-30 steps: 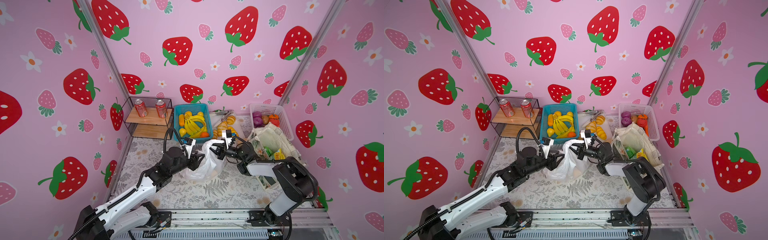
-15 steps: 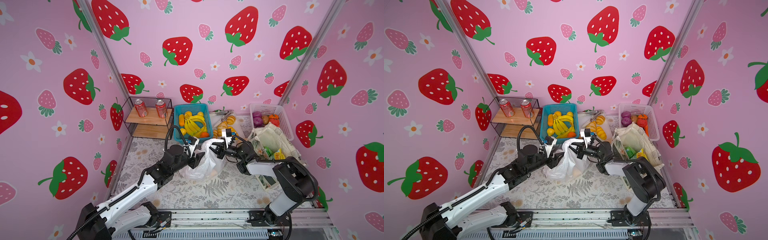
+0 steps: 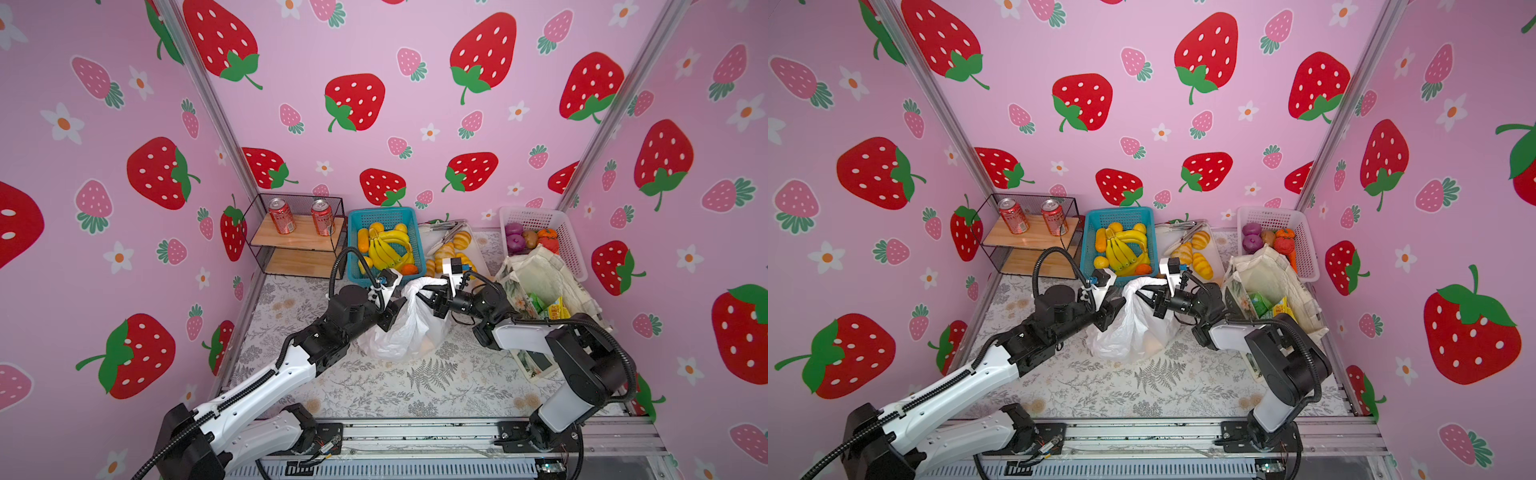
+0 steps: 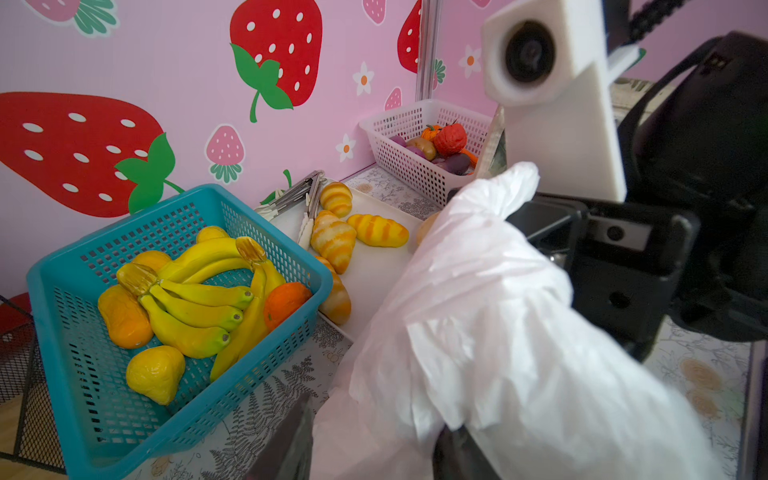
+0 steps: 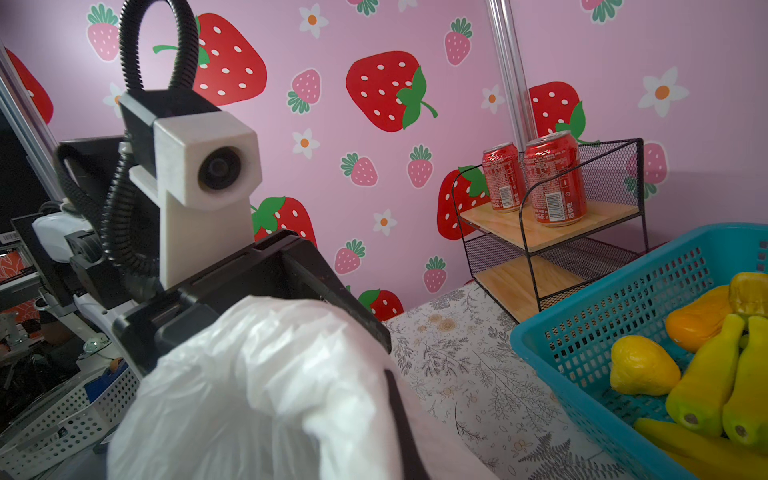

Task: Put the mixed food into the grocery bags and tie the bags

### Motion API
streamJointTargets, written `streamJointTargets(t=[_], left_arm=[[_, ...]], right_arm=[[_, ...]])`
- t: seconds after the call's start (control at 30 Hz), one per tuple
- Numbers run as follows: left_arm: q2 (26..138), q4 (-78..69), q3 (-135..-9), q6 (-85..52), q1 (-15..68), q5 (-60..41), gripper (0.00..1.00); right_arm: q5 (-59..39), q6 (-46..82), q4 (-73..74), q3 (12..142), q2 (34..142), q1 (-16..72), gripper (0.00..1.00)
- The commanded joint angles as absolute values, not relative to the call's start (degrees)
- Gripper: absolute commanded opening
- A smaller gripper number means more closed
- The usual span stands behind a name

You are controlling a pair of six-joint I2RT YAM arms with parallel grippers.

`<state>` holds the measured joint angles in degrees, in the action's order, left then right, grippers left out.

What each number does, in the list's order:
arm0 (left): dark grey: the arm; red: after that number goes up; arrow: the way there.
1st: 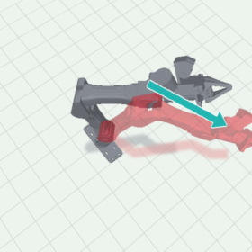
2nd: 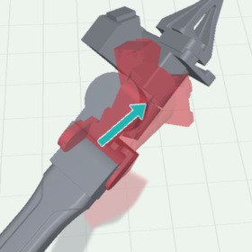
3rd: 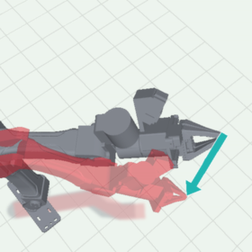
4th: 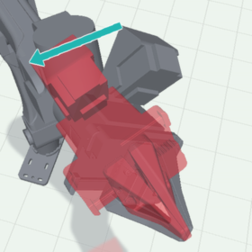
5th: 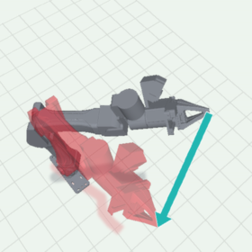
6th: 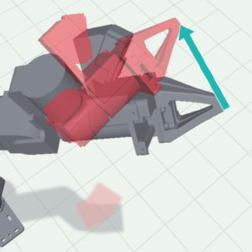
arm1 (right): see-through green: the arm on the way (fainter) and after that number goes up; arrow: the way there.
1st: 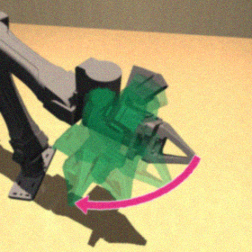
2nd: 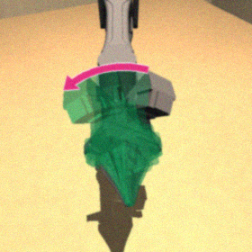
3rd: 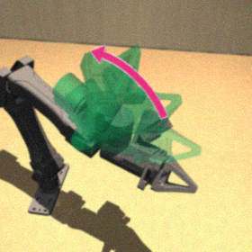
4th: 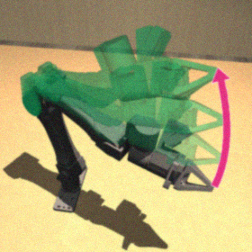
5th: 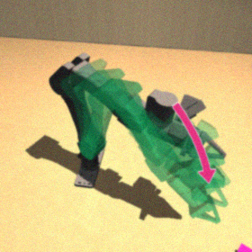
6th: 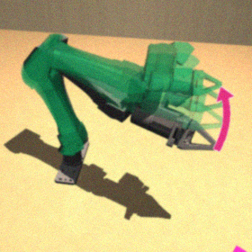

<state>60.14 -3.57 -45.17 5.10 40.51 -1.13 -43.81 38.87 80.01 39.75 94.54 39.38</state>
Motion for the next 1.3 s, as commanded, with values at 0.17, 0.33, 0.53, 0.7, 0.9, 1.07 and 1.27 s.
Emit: streamJointTargets(t=[0.17, 0.33, 0.53, 0.7, 0.9, 1.07, 1.27], left_arm=[[59.2, -4.2, -47.9, 11.1, 40.7, -1.0, 0.33], [59.7, -4.7, -47.8, 11.8, 40.7, -3.0, 0.26], [60.2, -5.0, -47.7, 11.8, 40.6, -3.8, 0.14], [59.4, -5.9, -46.4, 10.5, 40.7, -2.4, 0.0], [58.3, -7.0, -44.4, 5.6, 40.6, -0.3, 0.0], [57.5, -5.0, -43.3, 3.5, 40.6, -0.7, 0.0], [56.3, -4.0, -42.2, 2.1, 40.4, -0.6, 0.0]], right_arm=[[-44.4, 38.5, 81.7, 41.6, 93.7, 40.0, 0.0], [-44.4, 38.4, 81.5, 41.7, 93.8, 40.2, 0.0], [-44.3, 38.3, 81.4, 41.6, 93.8, 40.3, 0.0], [-43.2, 37.1, 79.7, 41.5, 93.3, 40.3, 0.0], [-39.3, 34.9, 75.2, 40.5, 91.6, 39.8, 0.02], [-37.1, 34.5, 72.9, 39.6, 90.6, 38.9, 0.06], [-35.5, 33.5, 69.9, 39.3, 89.6, 38.6, 0.08]])
